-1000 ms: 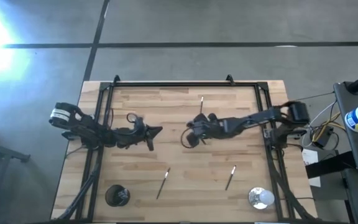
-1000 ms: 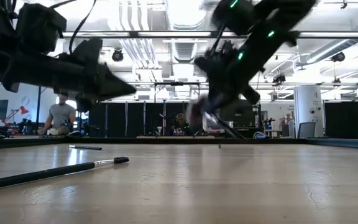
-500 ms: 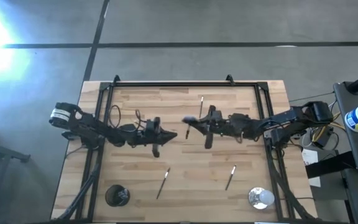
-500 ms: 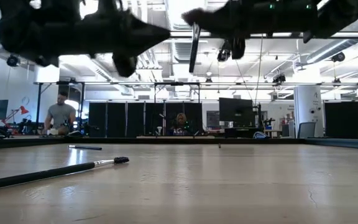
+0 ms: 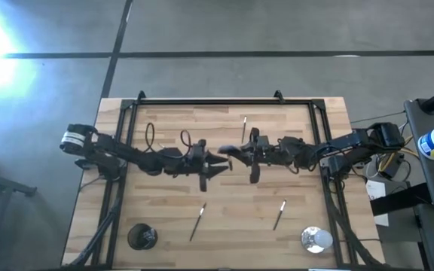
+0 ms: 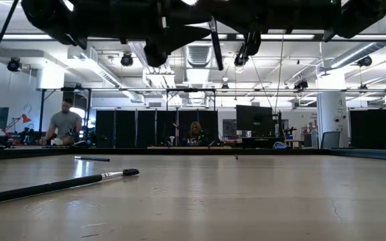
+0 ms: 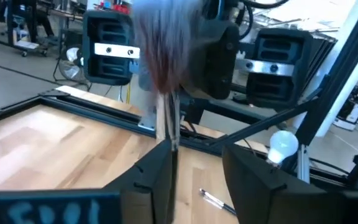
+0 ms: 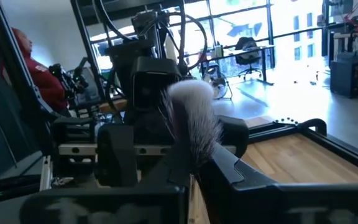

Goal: Pick & Place Makeup Brushes
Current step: Put the black highlighter brush into the makeup holder

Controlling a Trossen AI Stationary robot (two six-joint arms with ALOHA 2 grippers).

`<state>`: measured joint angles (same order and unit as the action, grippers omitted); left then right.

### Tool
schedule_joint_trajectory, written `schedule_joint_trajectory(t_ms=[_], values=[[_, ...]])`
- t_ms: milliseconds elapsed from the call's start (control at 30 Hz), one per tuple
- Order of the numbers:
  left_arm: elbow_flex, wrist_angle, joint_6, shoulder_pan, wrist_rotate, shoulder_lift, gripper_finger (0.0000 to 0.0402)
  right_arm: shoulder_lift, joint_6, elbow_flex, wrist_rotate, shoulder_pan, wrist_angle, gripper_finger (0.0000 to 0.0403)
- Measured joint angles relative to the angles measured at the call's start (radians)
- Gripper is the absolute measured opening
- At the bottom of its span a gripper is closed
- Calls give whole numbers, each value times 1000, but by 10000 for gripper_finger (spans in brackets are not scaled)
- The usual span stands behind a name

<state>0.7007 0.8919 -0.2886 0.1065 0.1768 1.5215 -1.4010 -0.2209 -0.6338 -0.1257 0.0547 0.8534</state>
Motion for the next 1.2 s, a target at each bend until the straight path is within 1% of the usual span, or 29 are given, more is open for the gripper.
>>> schedule_joint_trajectory(t_ms=[133,300,467,600,767,867,933,1000,1033,1100,1200], values=[[9,-11,-6,-10,42,0,142,-2,4,0,10,1,-1,16],[9,-17,-45,-23,42,0,142,-2,15,0,9,2,17,16],[12,28,-47,-26,21,0,142,-2,22,0,7,2,30,16],[42,25,-37,-28,17,7,142,-8,24,0,7,2,66,17],[79,24,-7,-34,-15,32,139,-8,38,-2,7,7,72,17],[85,23,1,-39,-18,33,117,-8,43,-9,6,12,73,17],[85,23,1,-40,-23,33,85,-8,46,-13,4,15,72,17],[85,23,7,-40,-33,33,44,-8,37,-17,-5,16,69,18],[85,21,9,-40,-32,32,34,-8,34,-19,-5,17,70,18],[85,5,17,-40,-32,27,34,-8,39,-21,-8,17,70,25],[85,-102,26,-41,-22,-6,34,3,40,-16,-7,17,68,44]])
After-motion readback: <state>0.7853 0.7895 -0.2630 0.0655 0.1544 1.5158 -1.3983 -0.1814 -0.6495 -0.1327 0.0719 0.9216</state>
